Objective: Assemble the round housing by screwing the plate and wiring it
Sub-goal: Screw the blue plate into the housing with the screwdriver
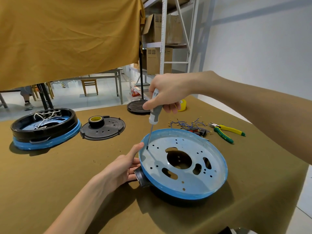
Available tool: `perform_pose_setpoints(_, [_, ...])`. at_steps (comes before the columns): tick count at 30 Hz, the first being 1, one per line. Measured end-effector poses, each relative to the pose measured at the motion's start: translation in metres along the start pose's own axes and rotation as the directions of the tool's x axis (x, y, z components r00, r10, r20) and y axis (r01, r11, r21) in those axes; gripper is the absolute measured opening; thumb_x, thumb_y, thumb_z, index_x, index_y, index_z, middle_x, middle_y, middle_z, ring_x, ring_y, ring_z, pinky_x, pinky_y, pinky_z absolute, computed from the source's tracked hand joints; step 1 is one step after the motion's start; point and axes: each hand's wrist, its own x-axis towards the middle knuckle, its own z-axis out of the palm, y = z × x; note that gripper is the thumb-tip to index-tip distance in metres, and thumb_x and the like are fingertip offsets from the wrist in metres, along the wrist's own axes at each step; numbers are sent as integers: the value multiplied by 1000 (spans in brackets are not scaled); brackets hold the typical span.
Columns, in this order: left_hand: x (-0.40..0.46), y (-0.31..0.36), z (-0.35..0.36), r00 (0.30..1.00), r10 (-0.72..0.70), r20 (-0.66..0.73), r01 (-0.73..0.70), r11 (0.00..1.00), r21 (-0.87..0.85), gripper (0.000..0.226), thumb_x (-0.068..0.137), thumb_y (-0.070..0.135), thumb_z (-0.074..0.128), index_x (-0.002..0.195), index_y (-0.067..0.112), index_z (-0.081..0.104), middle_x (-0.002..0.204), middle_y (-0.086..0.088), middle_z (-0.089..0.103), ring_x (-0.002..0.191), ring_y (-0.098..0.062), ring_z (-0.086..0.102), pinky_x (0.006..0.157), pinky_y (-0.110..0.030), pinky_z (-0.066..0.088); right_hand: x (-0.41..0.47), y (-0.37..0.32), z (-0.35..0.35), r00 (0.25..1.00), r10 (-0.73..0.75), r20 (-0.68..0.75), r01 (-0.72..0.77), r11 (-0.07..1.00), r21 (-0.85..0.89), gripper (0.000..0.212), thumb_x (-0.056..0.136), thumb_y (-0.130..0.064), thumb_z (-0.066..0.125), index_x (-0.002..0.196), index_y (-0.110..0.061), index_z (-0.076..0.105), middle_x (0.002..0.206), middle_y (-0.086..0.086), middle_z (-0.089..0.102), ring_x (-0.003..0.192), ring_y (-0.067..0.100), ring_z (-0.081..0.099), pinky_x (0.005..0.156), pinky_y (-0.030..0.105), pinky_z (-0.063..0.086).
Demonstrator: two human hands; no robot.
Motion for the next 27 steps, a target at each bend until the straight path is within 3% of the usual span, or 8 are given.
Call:
perform_pose_setpoints(3, [0, -1, -1, 1000, 5, -1, -5, 1000, -1, 93, 56, 73, 72, 113, 0, 70, 99, -14, 79, 88, -25, 78, 67, -32, 63, -1, 1, -4, 998, -34, 57, 30, 997, 76, 30, 91, -32, 77, 108, -16, 58, 86, 12, 77, 62, 20, 74, 50, 25, 56])
perform_pose_setpoints(5, [2, -1, -1, 1000, 7, 0, -7, 1000, 3, 96, 54, 74, 72, 113, 0, 70, 98, -13, 79, 87, -25, 78, 66, -31, 62, -1, 1, -2, 998, -47, 42, 44, 996, 72, 22, 94, -30, 73, 101, -12, 62, 79, 12, 77, 58, 21, 73, 49, 25, 56])
perform_pose_setpoints(9, [3, -2, 0, 1000, 7, -5, -7, 1000, 0, 98, 49, 75, 73, 112, 0, 71, 95, -12, 80, 80, -21, 79, 59, -27, 60, 1, 1, 0, 1000, -3, 9, 3, 999, 34, 32, 97, -41, 68, 105, -10, 62, 71, 8, 76, 55, 22, 72, 49, 26, 56])
perform_pose_setpoints(13, [6, -3, -2, 1000, 6, -7, -6, 1000, -3, 98, 49, 76, 75, 112, 1, 71, 97, -12, 80, 85, -23, 79, 63, -29, 61, -3, 4, -4, 997, -15, 72, 10, 998, 64, 30, 90, -25, 79, 107, -12, 58, 84, 14, 77, 61, 23, 74, 50, 27, 56])
perform_pose_setpoints(17, [6, -4, -1, 1000, 14, -14, -14, 1000, 0, 99, 46, 75, 75, 111, 1, 71, 95, -12, 80, 83, -22, 79, 61, -28, 60, -1, 1, 1, 1000, 8, -8, -8, 1000, 6, 39, 93, -44, 71, 101, -7, 65, 69, 9, 75, 47, 19, 65, 45, 24, 52])
perform_pose_setpoints(21, [6, -3, -1, 1000, 13, -11, -12, 1000, 9, 101, 46, 77, 74, 111, 1, 71, 94, -11, 80, 78, -20, 78, 57, -25, 59, -2, -1, -3, 998, -47, 49, 42, 996, 84, 31, 87, -28, 81, 106, -18, 59, 91, 11, 75, 62, 18, 74, 49, 23, 55])
perform_pose_setpoints(24, [6, -4, -2, 1000, 11, -14, -11, 1000, 8, 101, 45, 77, 74, 112, 1, 71, 94, -11, 80, 79, -20, 78, 57, -26, 59, 0, 0, 0, 998, -59, -7, 59, 997, 57, 23, 92, -28, 75, 101, -10, 64, 74, 8, 77, 55, 21, 73, 47, 23, 54])
perform_pose_setpoints(27, [7, -4, -2, 1000, 13, -12, -13, 1000, 2, 101, 44, 76, 75, 111, 1, 71, 95, -12, 80, 82, -22, 79, 61, -28, 60, 6, -1, 5, 999, 1, -38, -2, 1000, -9, 37, 99, -41, 65, 98, -4, 67, 65, 8, 75, 51, 22, 71, 44, 23, 52])
